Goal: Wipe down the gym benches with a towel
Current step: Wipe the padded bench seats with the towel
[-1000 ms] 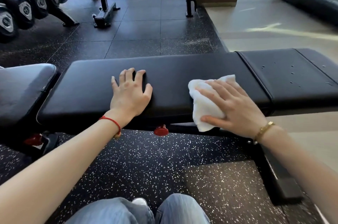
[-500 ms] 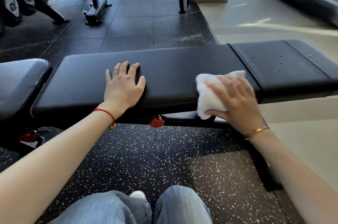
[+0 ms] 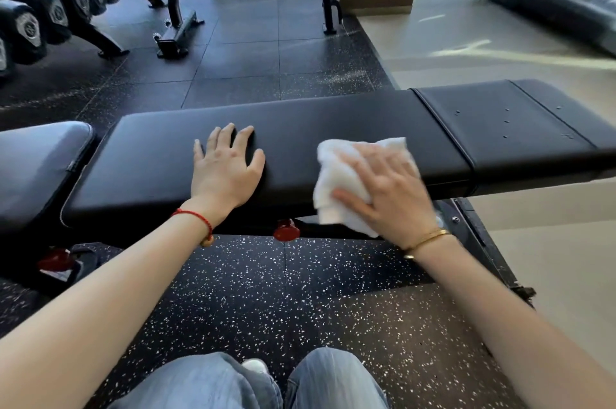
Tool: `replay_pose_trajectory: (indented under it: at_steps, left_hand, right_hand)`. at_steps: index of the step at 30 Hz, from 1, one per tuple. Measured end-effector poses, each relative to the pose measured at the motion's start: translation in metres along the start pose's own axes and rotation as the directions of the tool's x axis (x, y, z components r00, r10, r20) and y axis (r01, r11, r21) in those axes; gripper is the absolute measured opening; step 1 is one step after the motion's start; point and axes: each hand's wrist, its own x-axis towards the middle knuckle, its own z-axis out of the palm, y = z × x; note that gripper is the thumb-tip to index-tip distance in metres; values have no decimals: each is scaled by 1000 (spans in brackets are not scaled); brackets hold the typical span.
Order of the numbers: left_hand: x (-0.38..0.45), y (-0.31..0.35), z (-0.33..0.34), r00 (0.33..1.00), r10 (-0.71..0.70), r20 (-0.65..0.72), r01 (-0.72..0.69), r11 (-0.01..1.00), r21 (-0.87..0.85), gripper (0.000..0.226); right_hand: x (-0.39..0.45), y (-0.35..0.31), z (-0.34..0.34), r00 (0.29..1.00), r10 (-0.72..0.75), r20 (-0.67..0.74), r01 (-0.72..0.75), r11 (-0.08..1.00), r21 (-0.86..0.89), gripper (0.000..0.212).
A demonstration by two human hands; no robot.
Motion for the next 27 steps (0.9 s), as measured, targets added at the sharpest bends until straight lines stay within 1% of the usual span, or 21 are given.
replay_pose_trajectory:
  at_steps: [1, 3, 5, 7, 9, 10, 12, 14, 15, 16, 18, 20, 23, 25, 26, 27]
  left_hand:
    - [0, 1, 0, 1000, -2, 0, 2, 1000, 4, 54]
    - [0, 3, 1, 1000, -7, 6, 7, 1000, 13, 54]
    - [1, 4, 2, 1000, -10, 7, 10, 1000, 20, 54]
    - [1, 5, 3, 1000, -10, 1, 10, 1000, 24, 54]
    - [2, 4, 3, 1000, -5, -13, 5, 1000, 26, 53]
    - [2, 3, 3, 1000, -1, -22, 2, 1000, 27, 52]
    - [3, 1, 2, 999, 4, -34, -3, 1000, 30, 51]
    - [3, 0, 2, 999, 13, -39, -12, 999, 30, 51]
    - [3, -1, 3, 999, 18, -41, -17, 999, 29, 51]
    - [2, -2, 3, 999, 23, -44, -22, 999, 30, 52]
    - [2, -4, 4, 998, 26, -51, -24, 999, 33, 59]
    - [2, -3, 5, 999, 21, -49, -19, 999, 40, 61]
    - [2, 1, 6, 999, 6, -50, -4, 998, 55, 64]
    - [2, 3, 6, 998, 2, -59, 1, 998, 62, 65]
    - [2, 2, 7, 998, 4, -66, 0, 998, 64, 65]
    - [2, 2, 7, 997, 6, -71, -2, 998, 64, 64]
  right_hand:
    - [2, 17, -6, 996, 84, 3, -84, 996, 31, 72]
    - [19, 46, -13, 970, 231, 80, -237, 969, 72, 80]
    - [50, 68, -5, 927, 332, 173, -342, 939, 33, 80]
    - [88, 71, 7, 898, 387, 207, -389, 921, -37, 73]
    - [124, 53, 16, 900, 381, 213, -373, 925, -79, 68]
    - [137, 38, 19, 914, 345, 212, -334, 939, -84, 65]
    - [144, 8, 23, 946, 218, 239, -218, 976, -26, 62]
    - [126, -9, 23, 959, 81, 271, -104, 992, 70, 67]
    - [110, -10, 20, 966, 25, 258, -55, 992, 111, 69]
    - [93, -6, 17, 974, -12, 226, -19, 991, 135, 71]
    - [68, 13, 8, 982, -32, 185, 6, 991, 137, 78]
    - [68, 46, 3, 980, 19, 197, -40, 994, 100, 83]
    - [102, 93, 9, 956, 211, 206, -204, 977, -58, 86]
    - [133, 100, 15, 907, 345, 243, -324, 938, -124, 75]
    - [147, 94, 17, 897, 371, 241, -341, 927, -156, 67]
    - [159, 82, 16, 910, 354, 216, -317, 929, -191, 59]
